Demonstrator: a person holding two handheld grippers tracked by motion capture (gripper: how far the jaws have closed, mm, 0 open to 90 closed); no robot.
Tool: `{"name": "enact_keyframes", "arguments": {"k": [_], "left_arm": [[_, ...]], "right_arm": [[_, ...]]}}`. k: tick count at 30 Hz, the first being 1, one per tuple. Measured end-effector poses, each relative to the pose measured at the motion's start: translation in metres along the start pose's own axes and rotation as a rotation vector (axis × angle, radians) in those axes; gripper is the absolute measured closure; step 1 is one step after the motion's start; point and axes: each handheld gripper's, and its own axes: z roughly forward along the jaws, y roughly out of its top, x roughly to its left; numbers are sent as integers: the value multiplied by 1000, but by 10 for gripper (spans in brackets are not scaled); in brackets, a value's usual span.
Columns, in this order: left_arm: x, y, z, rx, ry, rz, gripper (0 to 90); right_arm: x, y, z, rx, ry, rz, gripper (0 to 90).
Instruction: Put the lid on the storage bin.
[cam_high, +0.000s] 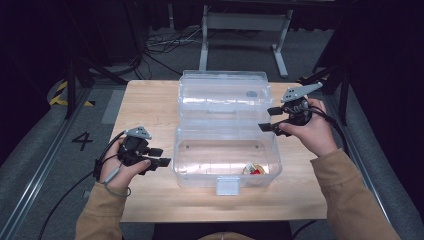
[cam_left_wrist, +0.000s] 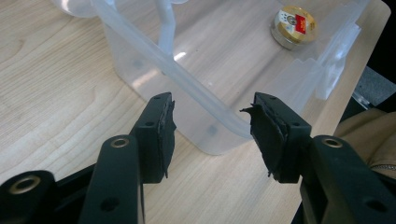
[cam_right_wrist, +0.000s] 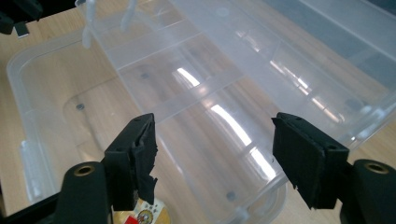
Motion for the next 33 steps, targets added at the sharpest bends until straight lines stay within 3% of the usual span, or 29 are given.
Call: {"name": "enact_keyframes", "arguments": {"k": [7,9,10,13,15,24,25,30,33], "left_arm": [[-4,2,4,-11,-26,26,500],[-5,3,5,-7,-34,28,501],[-6,3,5,-9,-36,27,501],[-8,4,7,-12,-45,41,501],[-10,5,9,-10,-53,49,501],[-16,8,16,-4,-74,74,501],[-16,8,17,-2,-75,78,501],[-19,10,22,6,-86,89,501],[-20,10,24,7,-91,95,501]], "right_arm": [[-15,13,12,-36,-5,5,344],[-17,14,14,-39,8,5,375],[-20,17,16,-57,40,13,392],[-21,21,17,-89,54,6,358],[-21,24,18,-91,34,-5,350],[-31,31,38,-77,76,-11,405],[-32,32,44,-70,109,-17,433],[-35,35,53,-70,168,-20,498],[-34,38,62,-30,200,-54,548]]}}
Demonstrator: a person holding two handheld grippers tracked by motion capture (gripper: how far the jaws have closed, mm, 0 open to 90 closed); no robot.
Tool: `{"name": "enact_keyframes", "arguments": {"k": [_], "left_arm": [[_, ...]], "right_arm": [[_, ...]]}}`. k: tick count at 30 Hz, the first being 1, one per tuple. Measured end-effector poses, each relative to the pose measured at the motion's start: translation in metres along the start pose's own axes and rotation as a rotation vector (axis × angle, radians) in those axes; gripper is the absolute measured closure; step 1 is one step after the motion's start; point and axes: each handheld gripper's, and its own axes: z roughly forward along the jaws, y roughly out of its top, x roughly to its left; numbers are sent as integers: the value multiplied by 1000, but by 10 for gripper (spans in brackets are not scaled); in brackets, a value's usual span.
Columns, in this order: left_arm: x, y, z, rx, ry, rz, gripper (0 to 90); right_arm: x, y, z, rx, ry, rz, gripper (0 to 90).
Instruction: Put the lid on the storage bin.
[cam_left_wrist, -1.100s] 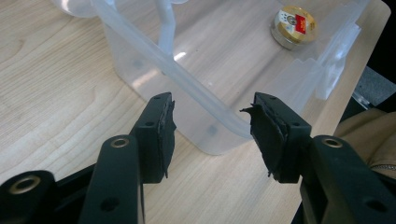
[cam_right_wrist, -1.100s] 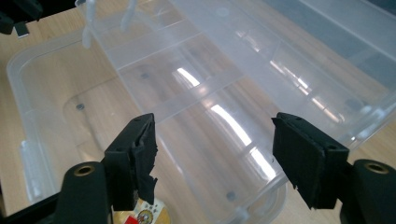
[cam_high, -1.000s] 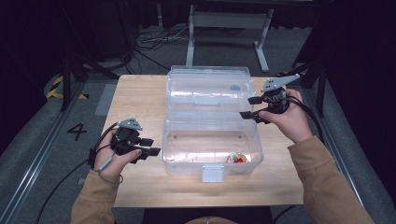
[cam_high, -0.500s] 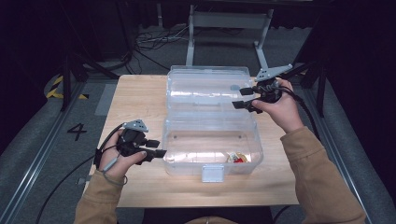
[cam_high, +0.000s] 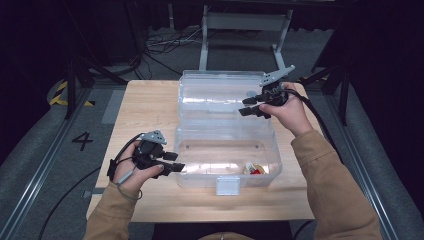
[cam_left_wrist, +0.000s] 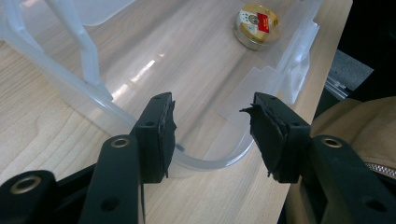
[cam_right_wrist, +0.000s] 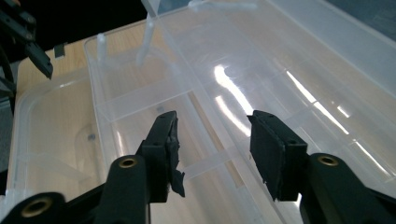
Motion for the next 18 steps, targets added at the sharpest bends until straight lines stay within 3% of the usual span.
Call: {"name": "enact_keyframes", "arguments": {"k": [7,18], "left_arm": [[-3,1,7,11,-9,17,501],[-10,6,20,35,-41,60,503]], "right_arm": [[3,4,1,15,-50,-19,751],[0,4,0,22,-22,-3,772]]}}
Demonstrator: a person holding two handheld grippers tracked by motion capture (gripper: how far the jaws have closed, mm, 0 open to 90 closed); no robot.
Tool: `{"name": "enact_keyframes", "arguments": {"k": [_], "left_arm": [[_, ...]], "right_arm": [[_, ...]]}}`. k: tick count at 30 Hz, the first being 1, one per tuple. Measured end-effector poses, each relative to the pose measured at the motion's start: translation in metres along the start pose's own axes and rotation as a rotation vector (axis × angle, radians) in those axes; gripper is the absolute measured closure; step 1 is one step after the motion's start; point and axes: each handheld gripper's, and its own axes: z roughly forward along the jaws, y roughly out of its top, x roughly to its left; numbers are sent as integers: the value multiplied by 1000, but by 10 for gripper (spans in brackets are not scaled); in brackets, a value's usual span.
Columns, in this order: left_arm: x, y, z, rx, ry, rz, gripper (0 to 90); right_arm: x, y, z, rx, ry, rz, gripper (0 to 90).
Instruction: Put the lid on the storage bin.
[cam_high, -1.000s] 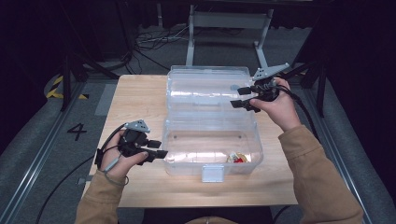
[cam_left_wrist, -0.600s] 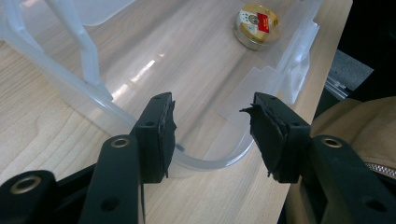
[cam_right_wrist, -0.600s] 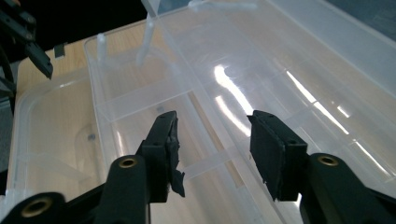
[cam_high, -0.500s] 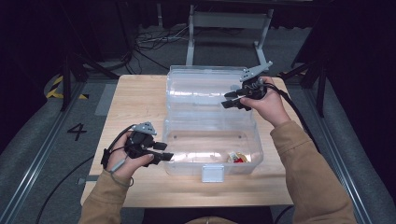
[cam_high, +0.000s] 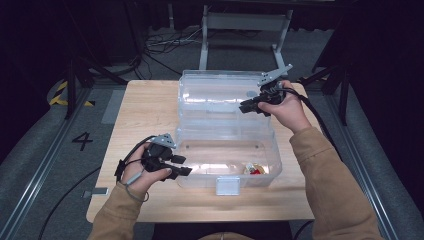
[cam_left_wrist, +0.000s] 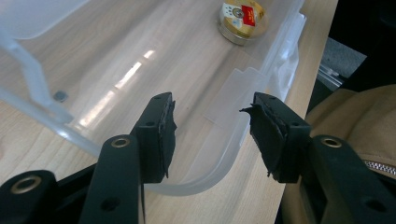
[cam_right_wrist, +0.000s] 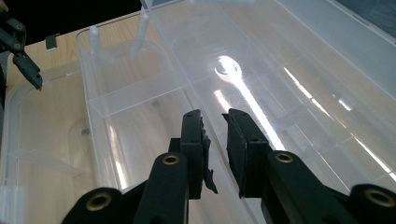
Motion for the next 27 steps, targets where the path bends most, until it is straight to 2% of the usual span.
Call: {"name": "enact_keyframes", "arguments": {"k": [10,14,18,20,27], "left_arm": [[-4,2,16,58,-33,32,538],[-5,2,23,77,-60,43,595],[-7,2,30,112,-80,63,695],[-7,2,33,127,-76,79,736],[-8,2,37,138,-68,91,748]], "right_arm": [[0,0,0,-1,9,21,772],[0,0,0,-2,9,27,773],[0,-1,0,-3,12,27,779],[0,-1,0,-3,15,30,782],[1,-1,-1,-5,17,29,790]]}}
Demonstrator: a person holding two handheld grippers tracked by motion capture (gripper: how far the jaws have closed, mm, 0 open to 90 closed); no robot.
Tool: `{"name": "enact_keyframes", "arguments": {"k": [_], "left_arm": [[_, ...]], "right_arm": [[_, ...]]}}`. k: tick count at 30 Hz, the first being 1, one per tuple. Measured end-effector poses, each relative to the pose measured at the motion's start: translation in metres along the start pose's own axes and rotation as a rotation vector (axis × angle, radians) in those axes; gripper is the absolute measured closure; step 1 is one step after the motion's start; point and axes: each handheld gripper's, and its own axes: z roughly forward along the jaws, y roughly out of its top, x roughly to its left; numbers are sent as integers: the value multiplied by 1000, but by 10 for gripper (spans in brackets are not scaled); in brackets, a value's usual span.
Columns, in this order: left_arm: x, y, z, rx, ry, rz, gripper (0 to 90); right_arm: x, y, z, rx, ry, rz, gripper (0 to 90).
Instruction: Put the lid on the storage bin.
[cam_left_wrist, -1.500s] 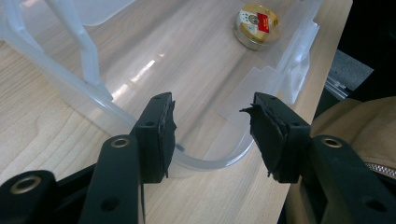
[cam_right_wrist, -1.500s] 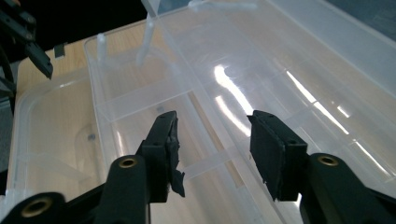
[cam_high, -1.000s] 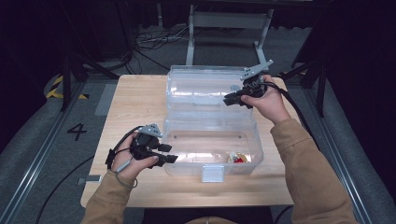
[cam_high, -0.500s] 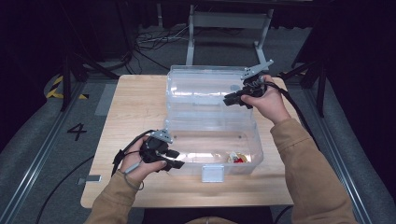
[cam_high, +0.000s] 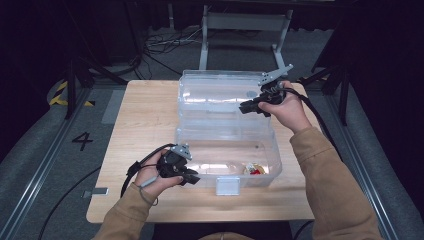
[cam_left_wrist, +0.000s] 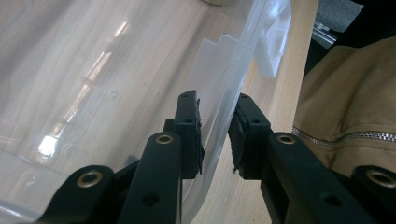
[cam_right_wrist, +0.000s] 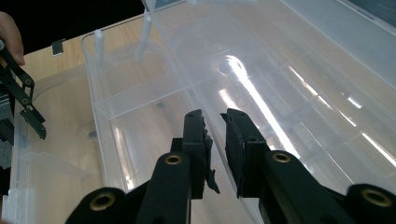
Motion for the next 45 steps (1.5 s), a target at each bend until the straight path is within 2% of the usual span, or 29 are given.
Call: {"name": "enact_keyframes", "arguments": {"k": [6,13,45], "left_arm": [[4,-4,5,-26,-32,-22,745],[4,-3,5,-18,-25,-10,746],[2,-3,6,-9,-5,-15,743]], "right_arm": [[1,-1,-1,-3,6,5,799],[5,-1,-2,-5,8,1,807],[35,-8,-18,-13,32,-62,829]]}}
